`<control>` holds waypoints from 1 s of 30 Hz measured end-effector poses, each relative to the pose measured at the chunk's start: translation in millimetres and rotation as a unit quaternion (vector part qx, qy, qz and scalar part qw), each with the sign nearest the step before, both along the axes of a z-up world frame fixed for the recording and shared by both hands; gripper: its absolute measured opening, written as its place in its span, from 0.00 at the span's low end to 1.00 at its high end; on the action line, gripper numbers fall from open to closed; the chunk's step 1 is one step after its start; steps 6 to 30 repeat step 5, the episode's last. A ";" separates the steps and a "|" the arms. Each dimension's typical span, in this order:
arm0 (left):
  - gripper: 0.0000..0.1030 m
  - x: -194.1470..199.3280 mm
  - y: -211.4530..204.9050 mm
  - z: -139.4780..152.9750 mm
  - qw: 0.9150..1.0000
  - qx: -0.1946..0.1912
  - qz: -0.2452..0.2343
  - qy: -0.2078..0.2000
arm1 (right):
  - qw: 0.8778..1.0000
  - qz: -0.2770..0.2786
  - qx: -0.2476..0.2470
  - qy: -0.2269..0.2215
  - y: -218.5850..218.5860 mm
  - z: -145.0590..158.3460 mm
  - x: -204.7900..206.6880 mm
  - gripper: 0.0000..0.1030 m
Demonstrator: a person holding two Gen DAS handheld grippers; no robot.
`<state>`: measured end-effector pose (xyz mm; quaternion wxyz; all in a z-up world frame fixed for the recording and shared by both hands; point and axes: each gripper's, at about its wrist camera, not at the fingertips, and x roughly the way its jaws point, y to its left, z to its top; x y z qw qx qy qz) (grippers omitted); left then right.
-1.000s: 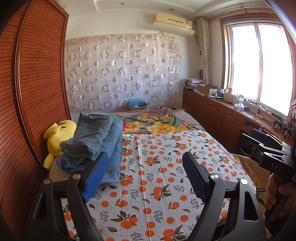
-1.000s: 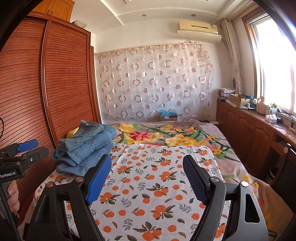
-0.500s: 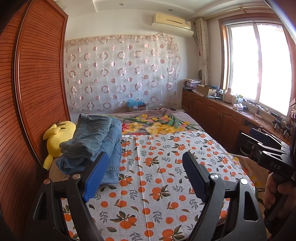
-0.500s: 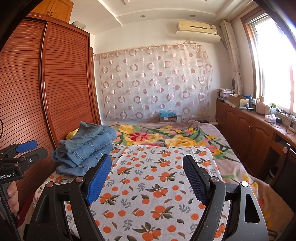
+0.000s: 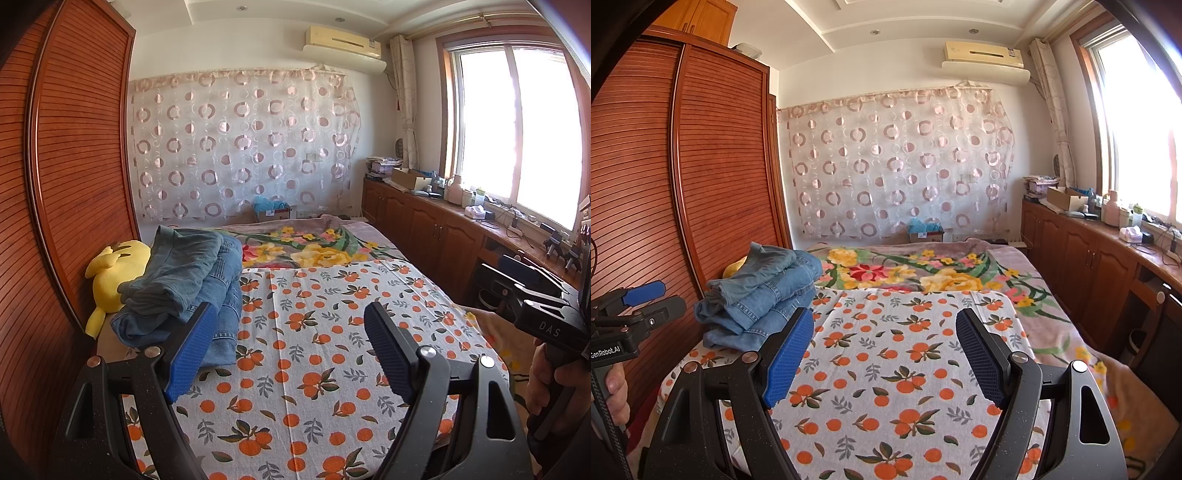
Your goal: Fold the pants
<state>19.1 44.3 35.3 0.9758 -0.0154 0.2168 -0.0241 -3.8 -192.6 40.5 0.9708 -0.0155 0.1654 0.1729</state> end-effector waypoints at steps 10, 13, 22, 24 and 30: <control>0.80 -0.5 -0.6 0.6 1.000 0.000 0.000 0.000 | 1.000 0.000 0.000 0.000 0.9 0.0 0.0 0.79; 0.80 -0.5 -0.6 0.6 1.000 0.000 0.000 0.000 | 1.000 0.000 0.000 0.000 0.9 0.0 0.0 0.79; 0.80 -0.5 -0.6 0.6 1.000 0.000 0.000 0.000 | 1.000 0.000 0.000 0.000 0.9 0.0 0.0 0.79; 0.80 -0.5 -0.6 0.6 1.000 0.000 0.000 0.000 | 1.000 0.000 0.000 0.000 0.9 0.0 0.0 0.79; 0.80 -0.5 -0.6 0.6 1.000 0.000 0.000 0.000 | 1.000 0.000 0.000 0.000 0.9 0.0 0.0 0.79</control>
